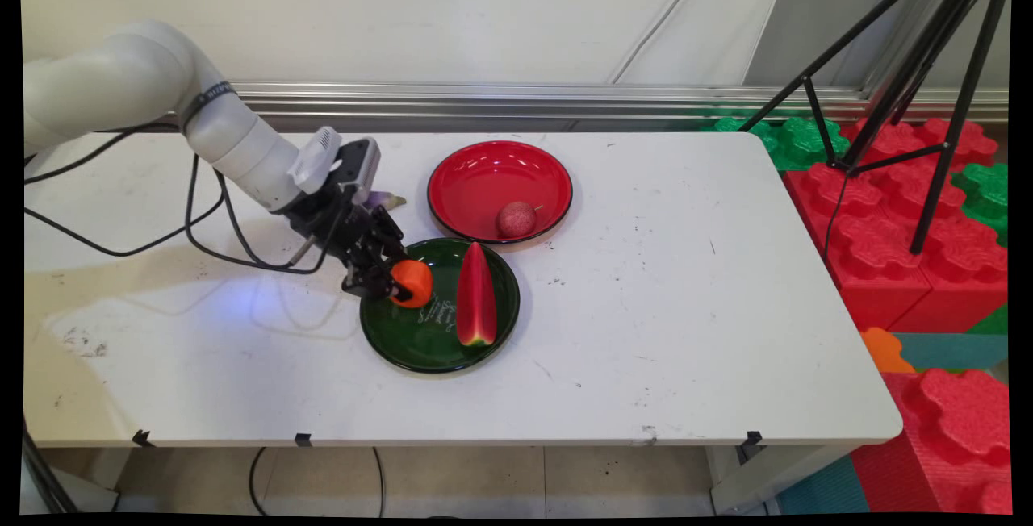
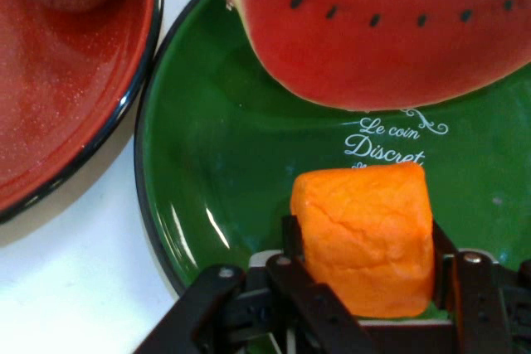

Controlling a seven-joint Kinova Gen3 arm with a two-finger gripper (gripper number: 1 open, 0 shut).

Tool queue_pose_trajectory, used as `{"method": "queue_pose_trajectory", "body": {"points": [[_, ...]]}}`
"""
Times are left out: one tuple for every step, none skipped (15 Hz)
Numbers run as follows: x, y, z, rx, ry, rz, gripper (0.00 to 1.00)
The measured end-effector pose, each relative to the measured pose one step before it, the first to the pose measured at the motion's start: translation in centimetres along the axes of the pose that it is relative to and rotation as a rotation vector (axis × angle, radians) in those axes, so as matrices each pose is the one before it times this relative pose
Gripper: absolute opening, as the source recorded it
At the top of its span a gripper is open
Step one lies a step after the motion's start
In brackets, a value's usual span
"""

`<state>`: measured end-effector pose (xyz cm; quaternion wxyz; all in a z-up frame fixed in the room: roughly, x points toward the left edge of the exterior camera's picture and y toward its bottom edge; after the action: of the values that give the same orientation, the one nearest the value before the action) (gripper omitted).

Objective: Place the picked object on the table

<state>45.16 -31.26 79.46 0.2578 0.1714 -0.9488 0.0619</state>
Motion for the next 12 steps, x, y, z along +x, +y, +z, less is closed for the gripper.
{"method": "queue_pose_trajectory", "body": {"points": [[-0.001, 0.029, -0.262, -0.00069, 0.00336, -0.00146, 0.0], [0.001, 0.052, -0.48, -0.001, 0.00511, -0.00168, 0.0], [-0.036, 0.091, -0.683, 0.00132, 0.00555, -0.00208, 0.0], [-0.039, 0.099, -0.678, 0.00156, 0.00503, -0.00275, 0.0], [-0.058, 0.108, -0.648, 0.00202, 0.00405, -0.004, 0.0], [-0.034, 0.072, -0.426, 0.00062, 0.00238, -0.00238, 0.0], [-0.041, 0.098, -0.693, 0.00168, 0.0041, -0.0025, 0.0], [-0.063, 0.132, -0.805, 0.00139, 0.00459, -0.00442, 0.0], [-0.083, 0.145, -0.837, 0.00208, 0.00482, -0.00694, 0.0], [-0.027, 0.081, -0.679, 0.00026, 0.00409, -0.00718, 0.0], [-0.043, 0.066, -0.454, 0.00049, 0.00207, -0.00494, 0.0], [-0.113, 0.106, -0.704, 0.00104, 0.00144, -0.00542, 0.0]]}}
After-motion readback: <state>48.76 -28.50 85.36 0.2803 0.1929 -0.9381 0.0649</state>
